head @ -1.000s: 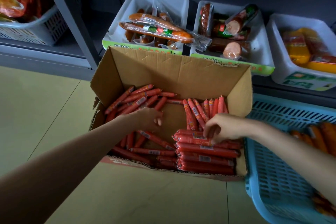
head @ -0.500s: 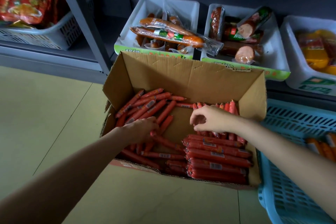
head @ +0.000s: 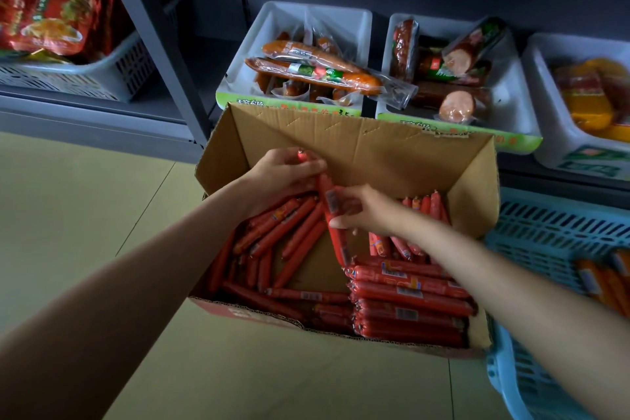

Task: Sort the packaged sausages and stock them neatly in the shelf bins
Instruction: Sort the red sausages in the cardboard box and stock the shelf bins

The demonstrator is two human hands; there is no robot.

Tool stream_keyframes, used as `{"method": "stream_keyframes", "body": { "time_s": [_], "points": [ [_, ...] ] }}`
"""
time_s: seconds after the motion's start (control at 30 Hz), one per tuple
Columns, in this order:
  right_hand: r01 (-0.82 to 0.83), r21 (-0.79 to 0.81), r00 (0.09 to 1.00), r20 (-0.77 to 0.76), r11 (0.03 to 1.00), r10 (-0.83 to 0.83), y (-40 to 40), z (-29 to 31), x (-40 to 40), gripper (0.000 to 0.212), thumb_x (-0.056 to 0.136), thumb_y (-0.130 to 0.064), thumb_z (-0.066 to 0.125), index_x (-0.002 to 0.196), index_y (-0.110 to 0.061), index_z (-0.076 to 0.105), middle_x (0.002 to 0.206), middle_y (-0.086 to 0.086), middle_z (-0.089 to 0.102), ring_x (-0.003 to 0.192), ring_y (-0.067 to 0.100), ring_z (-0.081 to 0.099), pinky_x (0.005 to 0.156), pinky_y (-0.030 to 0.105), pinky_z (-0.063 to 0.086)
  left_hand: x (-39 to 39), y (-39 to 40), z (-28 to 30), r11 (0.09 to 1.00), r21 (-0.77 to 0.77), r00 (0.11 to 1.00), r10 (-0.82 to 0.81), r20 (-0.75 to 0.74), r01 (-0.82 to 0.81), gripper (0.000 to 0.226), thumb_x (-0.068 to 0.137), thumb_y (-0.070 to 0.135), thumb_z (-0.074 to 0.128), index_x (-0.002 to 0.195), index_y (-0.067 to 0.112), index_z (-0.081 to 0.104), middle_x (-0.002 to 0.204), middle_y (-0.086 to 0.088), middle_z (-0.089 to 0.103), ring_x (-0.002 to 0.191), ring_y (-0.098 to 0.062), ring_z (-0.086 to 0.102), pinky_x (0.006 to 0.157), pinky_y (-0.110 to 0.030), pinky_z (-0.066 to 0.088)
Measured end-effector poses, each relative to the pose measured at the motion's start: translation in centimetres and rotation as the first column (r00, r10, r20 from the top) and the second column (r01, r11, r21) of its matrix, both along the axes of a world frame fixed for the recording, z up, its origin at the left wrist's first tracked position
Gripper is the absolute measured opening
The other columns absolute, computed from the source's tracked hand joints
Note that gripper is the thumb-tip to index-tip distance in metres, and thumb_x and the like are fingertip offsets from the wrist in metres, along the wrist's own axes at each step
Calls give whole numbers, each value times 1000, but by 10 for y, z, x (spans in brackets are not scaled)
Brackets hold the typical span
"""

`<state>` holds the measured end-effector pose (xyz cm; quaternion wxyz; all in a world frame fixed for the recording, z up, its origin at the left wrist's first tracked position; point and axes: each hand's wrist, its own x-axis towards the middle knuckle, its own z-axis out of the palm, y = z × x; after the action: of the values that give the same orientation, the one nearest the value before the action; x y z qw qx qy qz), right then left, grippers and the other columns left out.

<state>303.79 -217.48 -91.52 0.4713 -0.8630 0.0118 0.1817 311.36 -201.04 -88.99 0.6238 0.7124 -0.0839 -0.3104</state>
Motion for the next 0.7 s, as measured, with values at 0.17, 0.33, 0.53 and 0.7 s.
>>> {"method": "stream_keyframes", "body": {
  "time_s": [0.17,0.33,0.53,0.7],
  "points": [
    [49,-85,998,-31,995,-52,-48,39,-17,19,78,-14,75,90,-5,64,93,16,70,84,22,65,79,35,51,-3,0,0,996,-6,995,83,-54,-83,12,95,16,53,89,8,58,87,-10,68,68,-13,61,60,-17,54],
    [-92,-307,995,-64,947,76,-73,53,-28,27,79,-22,75,98,-6,64,103,13,68,96,27,63,89,39,47,-7,-10,-9,990,135,999,35,2,-35,15,94,20,55,84,9,58,82,-13,64,44,-3,57,47,-14,45],
    [-410,-591,900,-387,695,202,-67,13,-49,35,83,-15,68,118,-17,63,104,-1,61,102,19,59,86,30,48,-21,-22,-13,958,275,995,-97,33,85,20,95,18,53,77,10,55,42,7,59,37,1,54,37,-9,38],
    [-377,-626,915,-364,682,172,-70,1,-58,38,86,-7,61,121,-22,61,105,-4,50,102,16,56,88,31,51,-20,-18,-14,963,266,998,-52,37,41,19,94,17,54,76,10,55,50,3,61,37,-1,55,37,-10,40]
  ]
}}
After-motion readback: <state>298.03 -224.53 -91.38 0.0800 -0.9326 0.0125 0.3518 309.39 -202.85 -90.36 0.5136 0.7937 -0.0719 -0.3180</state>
